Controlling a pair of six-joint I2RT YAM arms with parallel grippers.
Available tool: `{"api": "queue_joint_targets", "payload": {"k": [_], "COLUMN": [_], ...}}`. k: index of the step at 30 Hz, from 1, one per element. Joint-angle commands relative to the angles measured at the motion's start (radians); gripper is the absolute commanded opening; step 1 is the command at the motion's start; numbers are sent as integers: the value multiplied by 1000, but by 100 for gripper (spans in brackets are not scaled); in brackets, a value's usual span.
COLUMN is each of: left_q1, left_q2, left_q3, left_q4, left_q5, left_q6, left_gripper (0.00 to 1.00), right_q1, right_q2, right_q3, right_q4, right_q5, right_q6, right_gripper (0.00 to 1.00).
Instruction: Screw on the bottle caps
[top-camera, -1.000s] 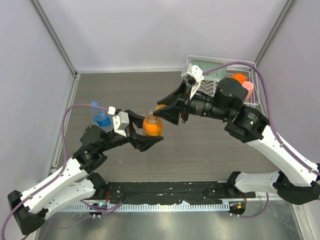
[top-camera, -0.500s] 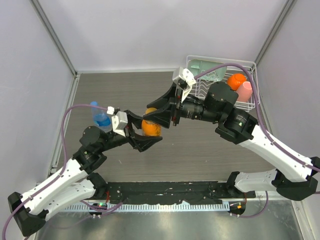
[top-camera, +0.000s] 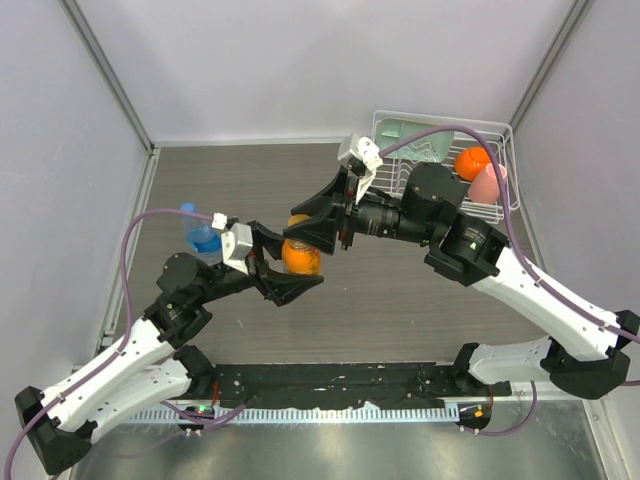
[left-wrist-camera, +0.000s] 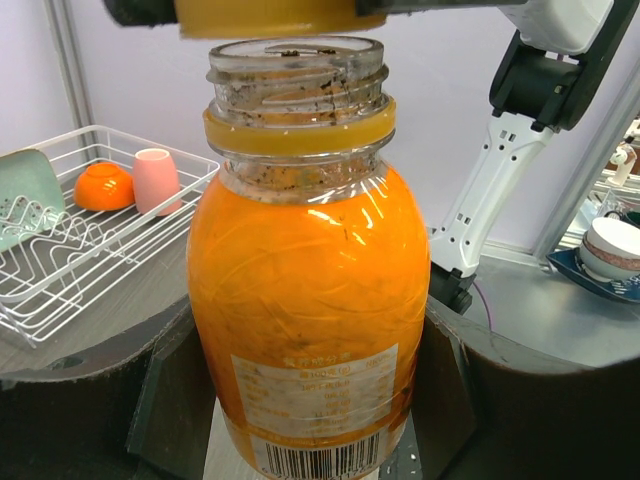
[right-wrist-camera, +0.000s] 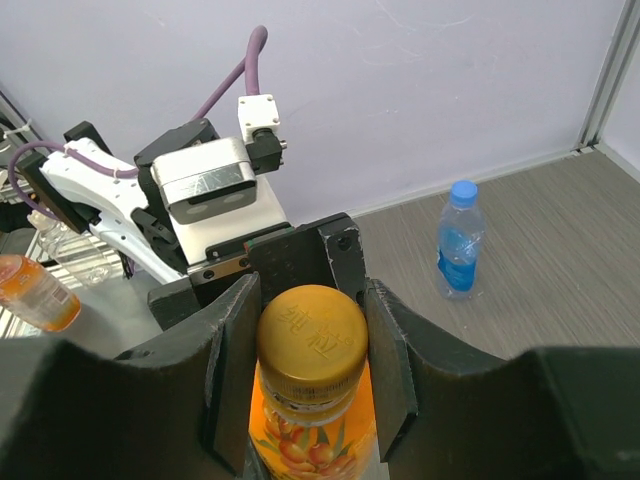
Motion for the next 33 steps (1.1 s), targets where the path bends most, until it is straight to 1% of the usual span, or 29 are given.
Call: {"api": "queue_joint_targets", "payload": {"k": [1, 23, 27, 33], "left_q1": [7, 24, 31, 37], "left_q2": [-8, -23, -23, -26], "left_q3": [26, 17, 20, 18], "left_q4": [48, 53, 51, 50], "left_q5": [17, -20, -35, -54], "left_q6": [-15, -41, -50, -65], "left_gripper": [0, 0, 0, 0], "right_q1": [4, 4, 4, 6], "right_q2": [7, -43, -57, -82], "right_q3": [0, -25, -34, -82], "right_q4": [41, -22, -19, 29], "right_q5": [-3, 2, 5, 2], "right_q6": [11, 24, 21, 44], "right_gripper": [1, 1, 1, 1]}}
